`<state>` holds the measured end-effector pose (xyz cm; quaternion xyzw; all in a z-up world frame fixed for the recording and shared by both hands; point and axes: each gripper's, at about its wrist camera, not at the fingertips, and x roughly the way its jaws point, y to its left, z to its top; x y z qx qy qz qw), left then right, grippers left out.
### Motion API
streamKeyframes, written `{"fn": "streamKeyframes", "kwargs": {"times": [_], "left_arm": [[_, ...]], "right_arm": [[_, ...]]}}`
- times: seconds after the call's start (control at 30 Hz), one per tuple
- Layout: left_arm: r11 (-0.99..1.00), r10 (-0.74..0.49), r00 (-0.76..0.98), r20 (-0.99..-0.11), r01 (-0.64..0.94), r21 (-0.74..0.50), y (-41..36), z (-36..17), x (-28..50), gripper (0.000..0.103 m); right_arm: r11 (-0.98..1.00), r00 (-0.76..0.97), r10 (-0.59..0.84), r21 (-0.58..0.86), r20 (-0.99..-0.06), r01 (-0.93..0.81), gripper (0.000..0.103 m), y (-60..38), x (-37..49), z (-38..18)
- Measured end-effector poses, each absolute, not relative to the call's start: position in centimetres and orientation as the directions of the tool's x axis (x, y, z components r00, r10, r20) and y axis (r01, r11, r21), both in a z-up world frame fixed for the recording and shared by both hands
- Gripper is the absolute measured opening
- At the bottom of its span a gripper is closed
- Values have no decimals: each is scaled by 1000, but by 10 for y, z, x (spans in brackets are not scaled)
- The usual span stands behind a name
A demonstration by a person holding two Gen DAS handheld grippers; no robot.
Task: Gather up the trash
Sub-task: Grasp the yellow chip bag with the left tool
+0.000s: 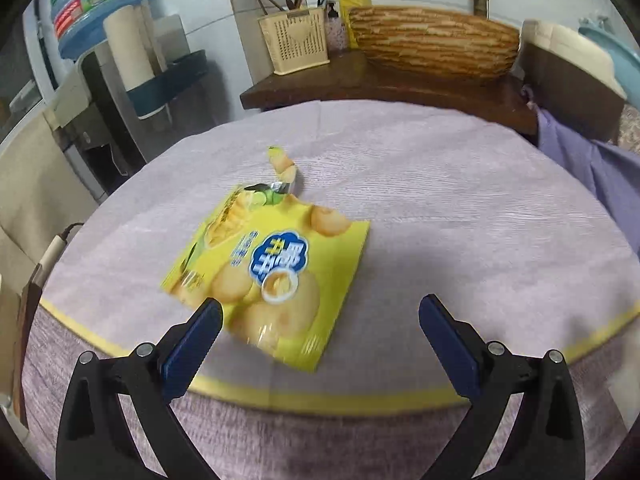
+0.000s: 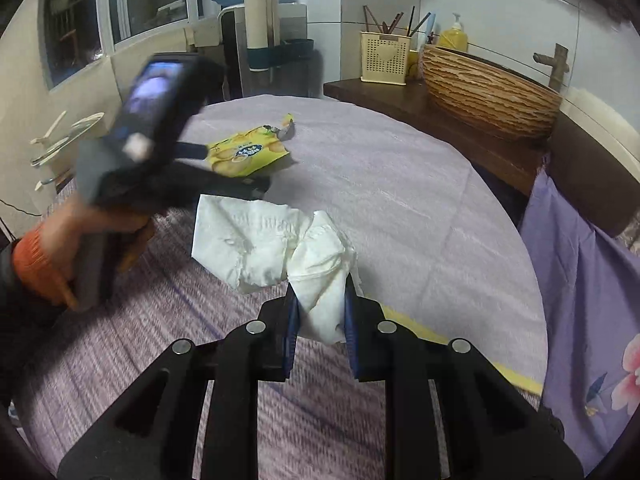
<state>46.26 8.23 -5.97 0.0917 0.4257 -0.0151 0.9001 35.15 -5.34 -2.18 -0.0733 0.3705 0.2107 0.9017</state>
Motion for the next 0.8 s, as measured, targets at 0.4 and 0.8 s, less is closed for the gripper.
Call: {"fn": "streamKeyframes", "kwargs": {"times": [0.4,0.8], "left_arm": [[1000,9,609,-793,4,14,109,-64,489,71],[996,-21,652,-758,-48,-69,139,-53,475,2]], "right_arm": [[898,662,357,49,-659,-436,21,-76,308,-20],[918,681,352,93,-643,-386,21,-100,296,-25]]}}
